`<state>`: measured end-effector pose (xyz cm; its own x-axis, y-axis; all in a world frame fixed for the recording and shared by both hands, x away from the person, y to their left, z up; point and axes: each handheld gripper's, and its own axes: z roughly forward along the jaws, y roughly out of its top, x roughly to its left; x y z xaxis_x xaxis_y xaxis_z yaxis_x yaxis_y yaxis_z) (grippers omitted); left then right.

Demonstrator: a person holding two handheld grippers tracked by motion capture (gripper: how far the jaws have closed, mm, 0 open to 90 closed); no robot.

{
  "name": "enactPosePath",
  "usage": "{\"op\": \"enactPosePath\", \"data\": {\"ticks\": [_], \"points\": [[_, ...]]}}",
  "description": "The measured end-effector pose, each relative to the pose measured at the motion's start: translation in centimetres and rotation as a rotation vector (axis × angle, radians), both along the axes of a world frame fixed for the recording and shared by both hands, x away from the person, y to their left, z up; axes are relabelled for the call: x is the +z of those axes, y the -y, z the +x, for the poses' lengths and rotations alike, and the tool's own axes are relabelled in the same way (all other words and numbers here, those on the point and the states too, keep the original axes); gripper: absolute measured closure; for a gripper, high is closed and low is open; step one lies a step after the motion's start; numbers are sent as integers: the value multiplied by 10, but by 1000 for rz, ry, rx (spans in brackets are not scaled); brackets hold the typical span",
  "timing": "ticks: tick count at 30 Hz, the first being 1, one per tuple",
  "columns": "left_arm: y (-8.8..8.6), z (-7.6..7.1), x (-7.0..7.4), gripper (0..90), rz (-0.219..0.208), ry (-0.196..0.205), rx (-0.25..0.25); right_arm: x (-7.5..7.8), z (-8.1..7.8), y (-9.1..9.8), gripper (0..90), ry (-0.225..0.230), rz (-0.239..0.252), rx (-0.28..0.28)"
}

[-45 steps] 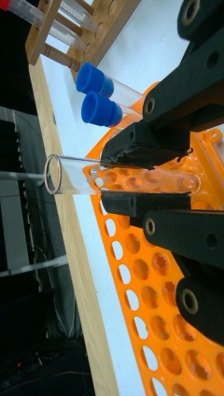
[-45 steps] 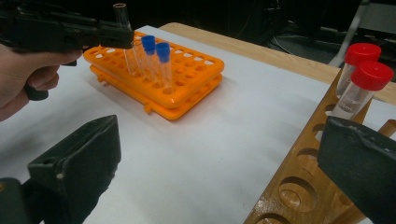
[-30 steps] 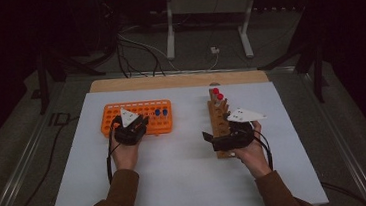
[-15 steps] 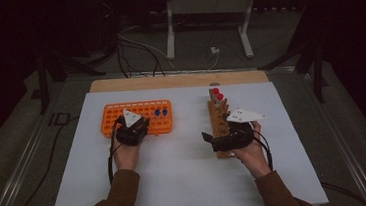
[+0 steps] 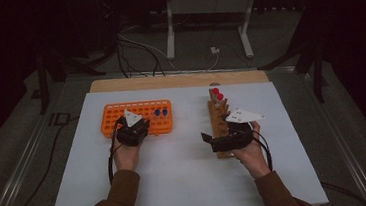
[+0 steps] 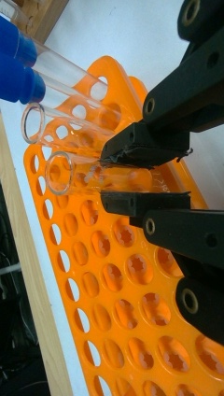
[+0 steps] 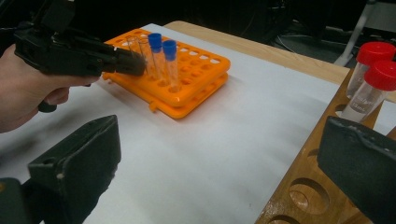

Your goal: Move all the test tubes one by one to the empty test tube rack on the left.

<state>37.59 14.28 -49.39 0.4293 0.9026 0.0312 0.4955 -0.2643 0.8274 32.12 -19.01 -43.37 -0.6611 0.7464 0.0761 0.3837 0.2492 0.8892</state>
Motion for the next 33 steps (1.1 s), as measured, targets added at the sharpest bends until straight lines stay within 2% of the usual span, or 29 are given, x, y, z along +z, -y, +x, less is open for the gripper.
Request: {"op": "enactPosePath", "data": {"ticks": [5,12,17,22,27,30,33], "points": [[-2,0,0,724,-5,-9,7,0,0,1,2,0,1,-2],[-8,-5,3,529,-56,-8,26,1,1,2,2,2,1,-5],[-14,-13,12,391,-137,8,20,2,1,3,2,6,1,-7],[-19,-25,21,221,-177,29,25,4,2,4,3,12,-1,-11],[-20,-38,28,101,-203,35,-12,8,5,6,3,23,-2,-25],[-19,-48,31,11,-199,54,-35,11,8,7,3,31,-4,-35],[-19,-57,33,2,-206,66,-56,15,11,7,3,40,-6,-38]]}}
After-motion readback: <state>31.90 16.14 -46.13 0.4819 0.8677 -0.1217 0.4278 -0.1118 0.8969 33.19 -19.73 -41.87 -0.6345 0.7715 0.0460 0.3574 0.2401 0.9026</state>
